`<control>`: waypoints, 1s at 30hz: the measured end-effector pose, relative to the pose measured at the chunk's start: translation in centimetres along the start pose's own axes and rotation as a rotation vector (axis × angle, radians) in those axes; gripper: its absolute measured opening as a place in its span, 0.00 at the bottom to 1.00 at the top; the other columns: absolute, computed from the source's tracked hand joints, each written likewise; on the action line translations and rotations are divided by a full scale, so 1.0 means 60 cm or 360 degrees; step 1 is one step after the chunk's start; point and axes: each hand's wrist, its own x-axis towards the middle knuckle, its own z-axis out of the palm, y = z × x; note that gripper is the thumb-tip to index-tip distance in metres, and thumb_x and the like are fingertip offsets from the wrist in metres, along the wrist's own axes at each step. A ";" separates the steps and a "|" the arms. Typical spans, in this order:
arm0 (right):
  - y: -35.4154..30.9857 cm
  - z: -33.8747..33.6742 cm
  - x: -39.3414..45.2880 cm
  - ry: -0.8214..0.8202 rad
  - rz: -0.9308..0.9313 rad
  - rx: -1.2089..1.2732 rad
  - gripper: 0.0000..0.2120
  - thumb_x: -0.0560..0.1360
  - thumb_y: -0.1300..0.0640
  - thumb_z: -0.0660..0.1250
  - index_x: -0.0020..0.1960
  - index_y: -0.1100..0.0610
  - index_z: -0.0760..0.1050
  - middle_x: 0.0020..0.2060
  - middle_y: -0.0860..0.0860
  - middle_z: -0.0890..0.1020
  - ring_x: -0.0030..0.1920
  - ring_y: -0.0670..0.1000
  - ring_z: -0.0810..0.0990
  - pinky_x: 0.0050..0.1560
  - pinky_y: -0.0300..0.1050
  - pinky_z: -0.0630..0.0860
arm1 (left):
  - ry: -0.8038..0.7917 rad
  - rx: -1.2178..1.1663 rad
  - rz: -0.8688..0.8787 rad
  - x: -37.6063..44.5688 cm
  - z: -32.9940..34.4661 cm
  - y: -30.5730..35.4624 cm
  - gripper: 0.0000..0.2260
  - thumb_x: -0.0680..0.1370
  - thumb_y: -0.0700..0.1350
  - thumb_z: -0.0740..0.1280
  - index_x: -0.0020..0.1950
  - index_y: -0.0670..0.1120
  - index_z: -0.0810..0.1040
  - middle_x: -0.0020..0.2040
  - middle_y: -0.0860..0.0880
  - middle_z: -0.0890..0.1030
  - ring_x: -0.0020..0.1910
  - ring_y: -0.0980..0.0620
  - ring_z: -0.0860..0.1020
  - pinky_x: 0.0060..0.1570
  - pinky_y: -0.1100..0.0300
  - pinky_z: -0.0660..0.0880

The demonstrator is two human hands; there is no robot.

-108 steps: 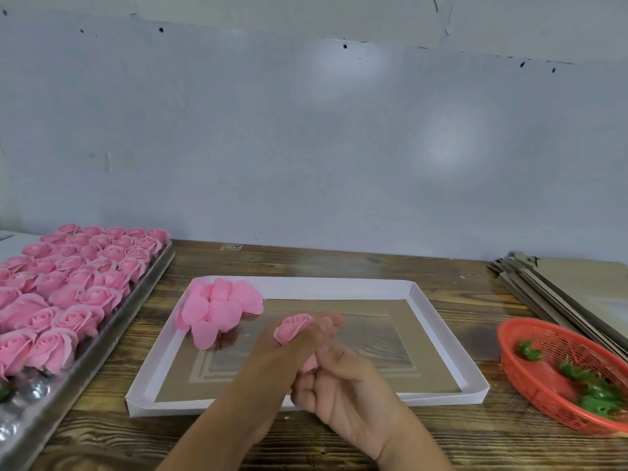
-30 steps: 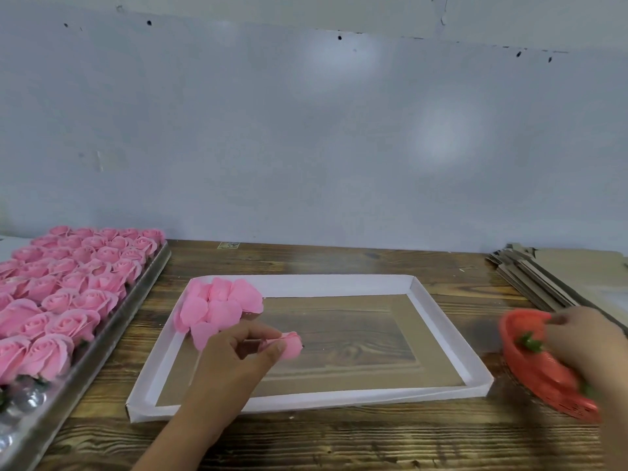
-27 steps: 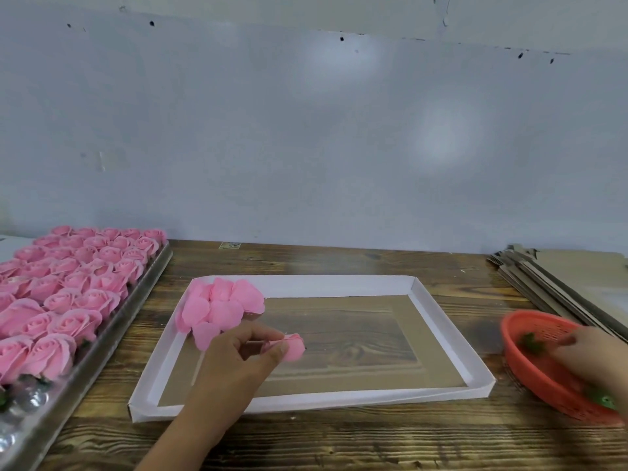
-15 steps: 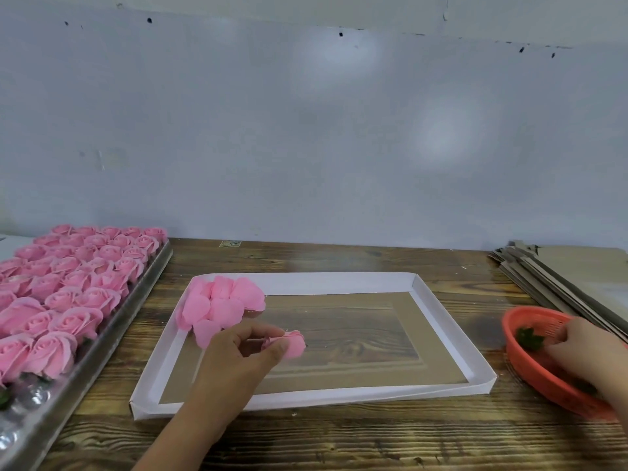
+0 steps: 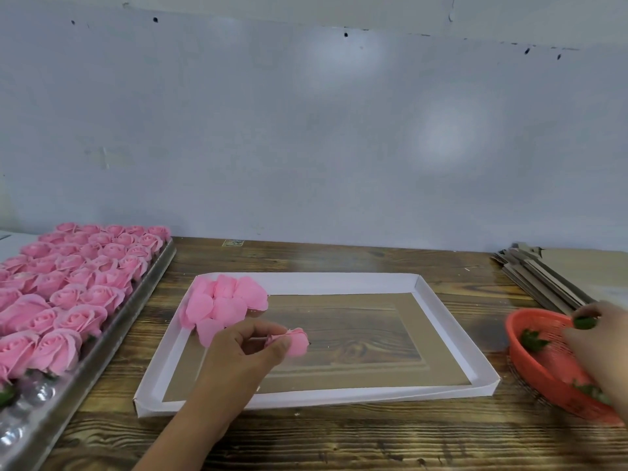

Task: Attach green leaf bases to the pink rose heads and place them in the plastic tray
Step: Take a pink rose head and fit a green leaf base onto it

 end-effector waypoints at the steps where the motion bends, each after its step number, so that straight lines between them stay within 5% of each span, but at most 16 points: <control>1: -0.020 -0.005 -0.017 0.0056 -0.0078 0.0037 0.12 0.69 0.64 0.69 0.47 0.50 0.75 0.41 0.59 0.79 0.31 0.59 0.80 0.26 0.55 0.80 | 0.0002 -0.0001 0.0003 0.000 0.000 0.000 0.02 0.73 0.44 0.77 0.44 0.51 0.86 0.42 0.55 0.86 0.43 0.61 0.83 0.33 0.74 0.75; 5: -0.118 -0.021 -0.101 0.0086 -0.0529 0.0147 0.13 0.70 0.61 0.71 0.55 0.56 0.81 0.50 0.58 0.79 0.50 0.58 0.78 0.54 0.55 0.77 | 0.0009 -0.0011 0.0013 0.000 0.000 0.001 0.03 0.73 0.43 0.77 0.44 0.50 0.86 0.41 0.55 0.86 0.43 0.62 0.82 0.33 0.75 0.74; 9: -0.214 -0.014 -0.189 -0.0437 -0.0435 0.0494 0.16 0.72 0.59 0.74 0.59 0.54 0.76 0.47 0.50 0.82 0.45 0.53 0.81 0.50 0.49 0.76 | 0.0004 -0.0054 -0.0002 -0.001 -0.001 0.000 0.03 0.73 0.43 0.77 0.44 0.50 0.86 0.41 0.54 0.86 0.43 0.59 0.83 0.34 0.74 0.75; 11: -0.246 -0.002 -0.227 -0.0799 -0.0336 0.0827 0.13 0.73 0.60 0.74 0.54 0.55 0.75 0.43 0.52 0.84 0.41 0.52 0.83 0.46 0.52 0.81 | -0.0006 -0.0098 -0.0024 -0.001 -0.002 0.000 0.03 0.73 0.43 0.77 0.45 0.50 0.86 0.42 0.53 0.87 0.44 0.58 0.83 0.34 0.73 0.76; 13: -0.273 0.015 -0.263 -0.1286 -0.0191 0.1254 0.08 0.75 0.63 0.71 0.53 0.60 0.78 0.40 0.56 0.84 0.35 0.49 0.81 0.38 0.43 0.81 | -0.0038 -0.0199 -0.0060 0.000 -0.004 0.002 0.03 0.73 0.42 0.76 0.46 0.49 0.86 0.42 0.51 0.87 0.45 0.55 0.84 0.38 0.70 0.79; 15: -0.298 0.031 -0.296 -0.1728 0.0057 0.1694 0.11 0.74 0.63 0.70 0.55 0.65 0.78 0.43 0.59 0.84 0.32 0.47 0.78 0.32 0.37 0.78 | -0.0083 -0.0350 -0.0110 0.000 -0.004 0.004 0.04 0.73 0.41 0.76 0.48 0.46 0.86 0.44 0.49 0.87 0.47 0.52 0.85 0.42 0.65 0.81; 18: -0.322 0.047 -0.330 -0.2047 0.0213 0.1977 0.18 0.71 0.64 0.69 0.59 0.69 0.78 0.48 0.60 0.84 0.33 0.47 0.78 0.32 0.36 0.78 | -0.0141 -0.0584 -0.0183 0.001 -0.007 0.005 0.07 0.73 0.41 0.74 0.50 0.43 0.86 0.48 0.46 0.87 0.51 0.49 0.85 0.46 0.62 0.82; 25: -0.339 0.060 -0.357 -0.2134 0.0141 0.2064 0.18 0.69 0.63 0.68 0.59 0.65 0.81 0.45 0.59 0.80 0.34 0.47 0.75 0.31 0.35 0.74 | -0.0177 -0.0745 -0.0191 0.002 -0.009 0.004 0.13 0.70 0.44 0.74 0.53 0.39 0.84 0.51 0.42 0.87 0.53 0.45 0.85 0.48 0.61 0.82; 30: -0.334 0.064 -0.363 -0.2150 0.0124 0.2086 0.21 0.72 0.62 0.67 0.64 0.61 0.77 0.45 0.59 0.80 0.36 0.48 0.76 0.33 0.38 0.74 | -0.0354 -0.0799 -0.0183 -0.005 -0.010 0.010 0.09 0.67 0.46 0.76 0.46 0.46 0.87 0.49 0.42 0.87 0.50 0.47 0.85 0.46 0.62 0.81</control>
